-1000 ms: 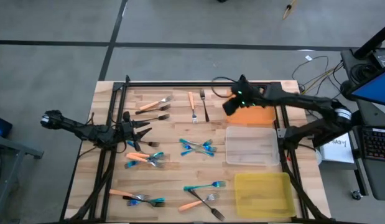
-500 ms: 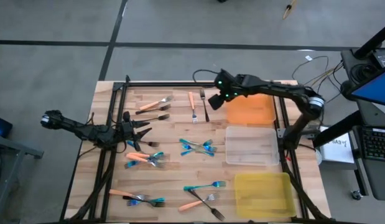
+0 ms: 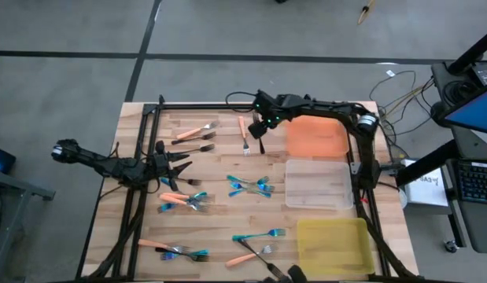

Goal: Sort silverware by color (type)
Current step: Put the black fork into the orange bin

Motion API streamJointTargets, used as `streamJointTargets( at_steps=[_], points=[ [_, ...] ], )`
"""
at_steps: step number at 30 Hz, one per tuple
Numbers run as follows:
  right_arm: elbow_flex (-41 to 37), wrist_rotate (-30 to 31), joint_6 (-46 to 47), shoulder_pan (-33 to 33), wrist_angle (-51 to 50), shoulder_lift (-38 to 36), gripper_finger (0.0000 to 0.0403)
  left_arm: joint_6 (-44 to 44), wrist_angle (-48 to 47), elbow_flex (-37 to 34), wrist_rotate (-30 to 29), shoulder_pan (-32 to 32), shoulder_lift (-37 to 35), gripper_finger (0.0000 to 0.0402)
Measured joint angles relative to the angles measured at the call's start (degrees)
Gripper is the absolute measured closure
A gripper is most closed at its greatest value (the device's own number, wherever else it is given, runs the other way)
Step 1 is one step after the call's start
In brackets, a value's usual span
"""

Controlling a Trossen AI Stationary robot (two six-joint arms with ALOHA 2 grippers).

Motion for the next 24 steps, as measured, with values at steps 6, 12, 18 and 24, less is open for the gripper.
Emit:
streamJointTargets(
  at_steps=[6, 12, 18, 24],
  points=[
    [4.55, 1.89, 4.83, -0.2, 0.36, 4.32, 0.0204, 0.0, -0.02, 0.02, 0.0, -0.01, 0.02, 0.0299],
    [5.85, 2.38, 9.25, -0.17, 0.21, 7.76, 0.0204, 0.0, -0.02, 0.0, 0.0, -0.01, 0.02, 0.0299],
    [5.78, 2.97, 12.9, -0.15, -0.81, 10.48, 0.0204, 0.0, -0.02, 0.02, 0.0, -0.01, 0.02, 0.0299],
    [5.98, 3.44, 14.79, -0.09, -0.38, 12.12, 0.0204, 0.0, -0.01, 0.01, 0.0, 0.0, 0.0, 0.0299]
  ],
)
